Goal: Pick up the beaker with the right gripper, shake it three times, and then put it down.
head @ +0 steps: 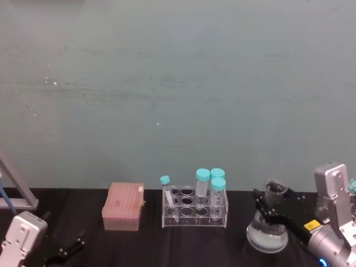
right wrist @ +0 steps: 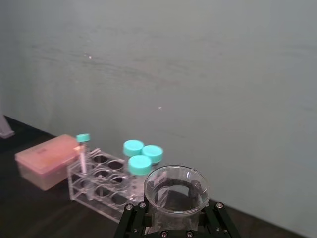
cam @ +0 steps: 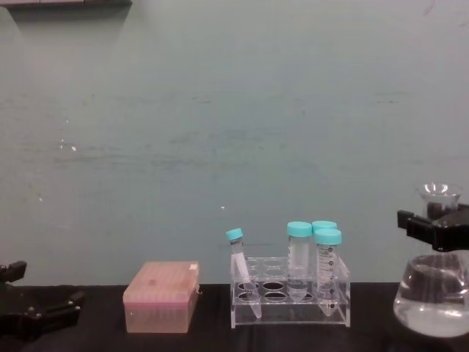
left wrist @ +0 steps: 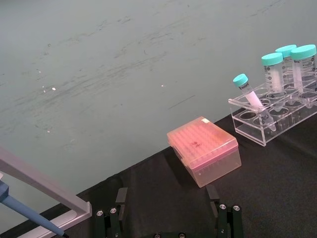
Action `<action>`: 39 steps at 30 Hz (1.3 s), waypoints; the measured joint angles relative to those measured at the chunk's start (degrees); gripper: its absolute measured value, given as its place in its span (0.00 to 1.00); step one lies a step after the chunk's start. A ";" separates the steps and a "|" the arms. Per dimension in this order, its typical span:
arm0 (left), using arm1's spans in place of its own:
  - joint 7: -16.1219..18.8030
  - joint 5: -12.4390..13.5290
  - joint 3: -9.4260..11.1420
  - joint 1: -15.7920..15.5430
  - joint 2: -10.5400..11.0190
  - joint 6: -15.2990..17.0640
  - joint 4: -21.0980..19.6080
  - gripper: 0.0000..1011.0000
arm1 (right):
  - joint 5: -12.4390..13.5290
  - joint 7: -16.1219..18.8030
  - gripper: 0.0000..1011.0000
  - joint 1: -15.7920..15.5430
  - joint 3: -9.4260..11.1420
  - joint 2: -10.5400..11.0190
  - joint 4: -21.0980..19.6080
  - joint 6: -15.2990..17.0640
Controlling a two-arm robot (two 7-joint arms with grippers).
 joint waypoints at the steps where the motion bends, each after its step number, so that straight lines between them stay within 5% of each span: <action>1: 0.01 0.00 0.00 0.00 0.00 0.00 0.00 0.99 | 0.32 0.17 0.45 -0.17 -0.03 -0.03 -0.23 0.35; 17: 0.01 0.00 0.00 0.00 0.00 0.00 0.00 0.99 | 4.75 1.21 0.45 -1.54 -1.57 0.06 -1.29 3.15; 39: 0.00 0.00 0.00 0.00 0.00 0.00 0.00 0.99 | 4.58 1.24 0.45 -1.56 -1.51 0.12 -1.43 3.19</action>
